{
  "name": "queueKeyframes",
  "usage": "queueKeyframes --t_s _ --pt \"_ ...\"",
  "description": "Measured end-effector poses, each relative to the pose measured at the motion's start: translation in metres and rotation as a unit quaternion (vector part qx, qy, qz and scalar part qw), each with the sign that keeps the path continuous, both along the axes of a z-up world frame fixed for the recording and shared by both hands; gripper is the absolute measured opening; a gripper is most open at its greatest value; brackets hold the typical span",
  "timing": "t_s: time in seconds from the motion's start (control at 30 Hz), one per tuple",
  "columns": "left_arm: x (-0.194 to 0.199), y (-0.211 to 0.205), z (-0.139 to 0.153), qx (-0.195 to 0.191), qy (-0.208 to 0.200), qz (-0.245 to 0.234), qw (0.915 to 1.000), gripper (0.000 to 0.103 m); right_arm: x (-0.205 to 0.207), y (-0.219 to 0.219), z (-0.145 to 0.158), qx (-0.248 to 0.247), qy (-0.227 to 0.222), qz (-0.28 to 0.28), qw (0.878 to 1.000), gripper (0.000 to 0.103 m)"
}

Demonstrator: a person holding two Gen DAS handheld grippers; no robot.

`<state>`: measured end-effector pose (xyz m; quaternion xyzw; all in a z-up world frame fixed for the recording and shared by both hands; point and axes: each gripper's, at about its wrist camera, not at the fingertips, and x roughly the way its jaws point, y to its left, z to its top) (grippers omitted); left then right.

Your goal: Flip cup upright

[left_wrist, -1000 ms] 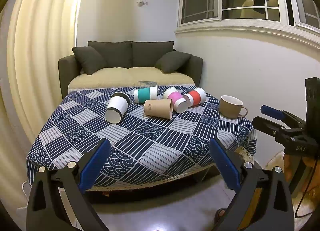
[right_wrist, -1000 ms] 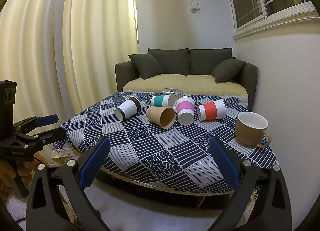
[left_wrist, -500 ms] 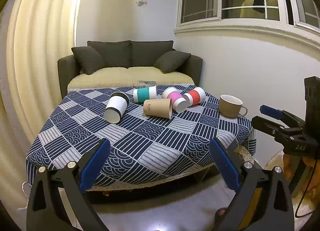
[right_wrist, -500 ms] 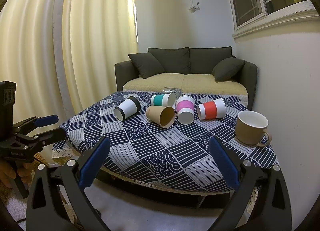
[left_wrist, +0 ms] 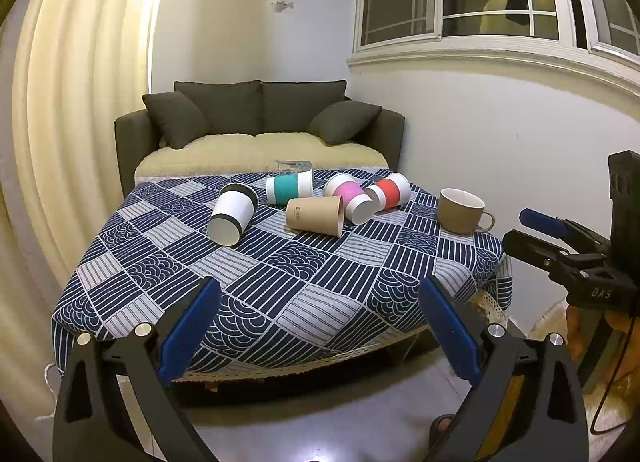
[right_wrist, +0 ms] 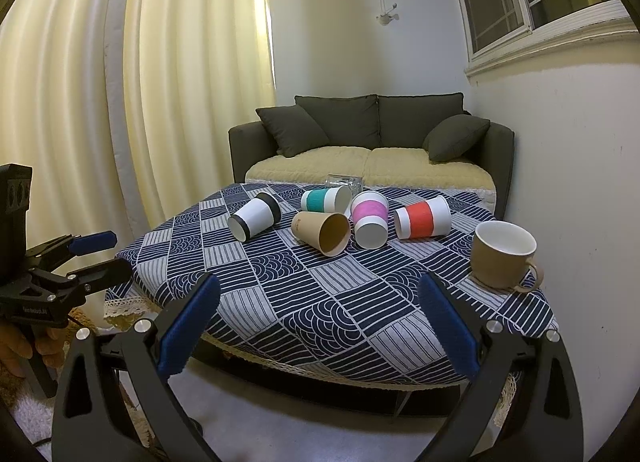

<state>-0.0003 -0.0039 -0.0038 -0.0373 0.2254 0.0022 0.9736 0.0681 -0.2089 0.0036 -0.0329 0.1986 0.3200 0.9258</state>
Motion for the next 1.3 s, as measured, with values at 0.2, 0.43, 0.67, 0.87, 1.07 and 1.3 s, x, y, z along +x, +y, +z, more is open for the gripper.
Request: queueKeyframes --t_s 0.2,0.43,0.67,0.87,1.07,1.3 --pt "0.0 0.0 -0.001 0.0 0.001 0.0 1.0 0.096 0.0 0.0 0.0 0.001 -0.001 0.001 1.0 0.098" --pt "0.001 0.001 0.0 0.0 0.002 0.0 1.0 0.096 -0.001 0.0 0.0 0.001 0.0 0.001 1.0 0.098" --pt "0.001 0.001 0.0 0.0 0.003 -0.002 1.0 0.096 0.0 -0.001 0.0 0.001 0.0 0.001 1.0 0.098" --pt "0.001 0.001 0.0 -0.001 0.003 -0.003 1.0 0.096 0.002 0.002 -0.002 -0.003 0.005 0.001 1.0 0.098" --pt "0.005 0.001 0.0 -0.005 0.009 -0.002 0.9999 0.096 0.004 0.006 -0.001 -0.01 0.005 -0.001 1.0 0.098" --pt "0.02 0.007 -0.001 -0.012 0.027 -0.003 0.9996 0.096 0.014 0.006 0.011 0.003 -0.004 -0.011 1.0 0.098"
